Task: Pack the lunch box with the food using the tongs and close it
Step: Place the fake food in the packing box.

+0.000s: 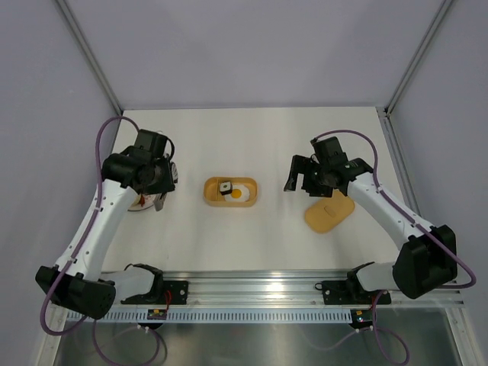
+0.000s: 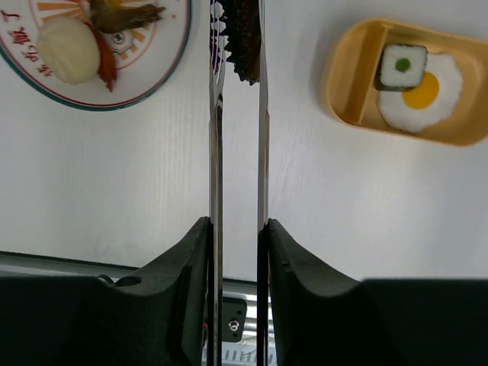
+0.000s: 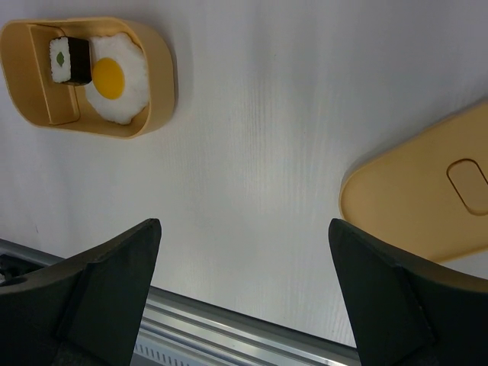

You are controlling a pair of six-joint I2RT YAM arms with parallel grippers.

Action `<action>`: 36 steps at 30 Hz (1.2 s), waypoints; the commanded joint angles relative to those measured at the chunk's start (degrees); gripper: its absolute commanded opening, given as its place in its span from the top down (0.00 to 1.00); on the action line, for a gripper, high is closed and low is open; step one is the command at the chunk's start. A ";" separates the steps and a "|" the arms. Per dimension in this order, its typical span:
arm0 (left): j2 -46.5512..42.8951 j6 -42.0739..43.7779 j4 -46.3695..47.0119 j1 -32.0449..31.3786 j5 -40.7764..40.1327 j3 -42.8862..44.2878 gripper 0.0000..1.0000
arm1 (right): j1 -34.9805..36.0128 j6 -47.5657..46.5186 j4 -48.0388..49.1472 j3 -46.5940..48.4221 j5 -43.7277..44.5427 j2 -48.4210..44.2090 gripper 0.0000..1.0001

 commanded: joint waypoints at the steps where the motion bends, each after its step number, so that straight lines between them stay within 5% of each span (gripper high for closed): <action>1: -2.22 -0.82 0.63 -3.12 4.73 -1.03 1.00 | -0.26 0.96 -1.07 0.85 1.99 -3.37 0.01; 9: 0.85 -0.74 5.12 -11.03 10.36 -3.58 1.00 | -0.18 1.84 -3.18 0.85 3.57 -5.66 0.00; 30: 11.05 2.78 11.09 -11.04 9.66 -1.47 0.99 | -0.18 4.39 -6.00 1.46 6.12 -8.91 0.00; 36: 12.46 3.31 10.40 -11.04 9.13 -0.24 0.87 | -0.18 4.66 -6.00 0.67 6.39 -9.09 0.01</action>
